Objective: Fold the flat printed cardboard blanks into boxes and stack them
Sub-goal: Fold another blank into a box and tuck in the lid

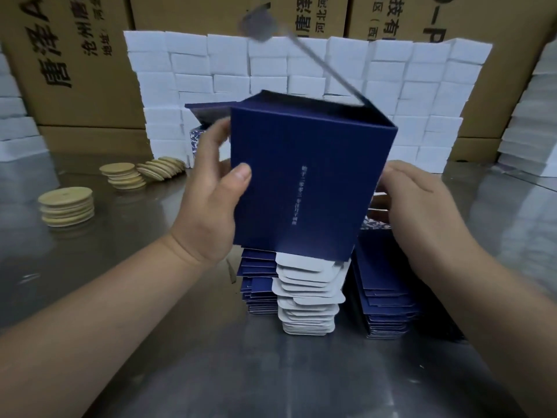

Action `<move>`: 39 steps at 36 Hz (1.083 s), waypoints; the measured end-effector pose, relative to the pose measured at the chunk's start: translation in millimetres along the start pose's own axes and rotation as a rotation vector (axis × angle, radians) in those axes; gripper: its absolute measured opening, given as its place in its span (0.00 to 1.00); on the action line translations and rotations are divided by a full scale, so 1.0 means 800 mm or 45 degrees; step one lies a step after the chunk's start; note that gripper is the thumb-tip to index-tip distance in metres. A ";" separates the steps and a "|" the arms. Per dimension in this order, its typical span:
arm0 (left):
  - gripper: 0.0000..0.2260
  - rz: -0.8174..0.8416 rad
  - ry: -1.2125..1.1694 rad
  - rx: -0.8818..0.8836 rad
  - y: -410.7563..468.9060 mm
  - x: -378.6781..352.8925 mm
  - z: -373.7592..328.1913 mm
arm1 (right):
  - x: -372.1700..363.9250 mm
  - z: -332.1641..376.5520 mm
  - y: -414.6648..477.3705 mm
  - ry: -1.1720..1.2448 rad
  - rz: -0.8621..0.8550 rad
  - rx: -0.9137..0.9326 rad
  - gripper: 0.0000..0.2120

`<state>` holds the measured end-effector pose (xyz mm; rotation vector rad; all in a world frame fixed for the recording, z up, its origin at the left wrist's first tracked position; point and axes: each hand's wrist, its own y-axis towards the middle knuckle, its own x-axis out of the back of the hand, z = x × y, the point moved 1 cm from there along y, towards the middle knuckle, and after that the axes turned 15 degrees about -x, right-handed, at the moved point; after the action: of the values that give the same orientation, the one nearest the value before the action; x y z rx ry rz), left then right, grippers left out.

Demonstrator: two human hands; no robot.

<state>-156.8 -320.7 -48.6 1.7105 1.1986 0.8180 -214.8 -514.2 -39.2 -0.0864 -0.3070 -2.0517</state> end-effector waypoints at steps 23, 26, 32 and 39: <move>0.27 -0.282 0.544 0.040 0.007 0.003 0.000 | 0.004 -0.001 -0.005 0.072 -0.016 0.396 0.35; 0.24 -0.232 0.470 -0.048 0.010 -0.002 -0.013 | 0.007 0.004 -0.009 0.022 -0.041 0.541 0.36; 0.22 0.018 0.378 -0.156 0.007 -0.009 -0.030 | 0.006 0.007 -0.012 -0.052 0.140 0.698 0.29; 0.19 0.081 0.516 -0.102 0.010 -0.008 -0.034 | 0.009 0.009 -0.012 -0.083 0.077 0.768 0.16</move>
<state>-179.5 -320.8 -30.8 1.5679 1.3585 1.2785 -227.5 -514.4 -32.6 0.2055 -0.9349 -1.8205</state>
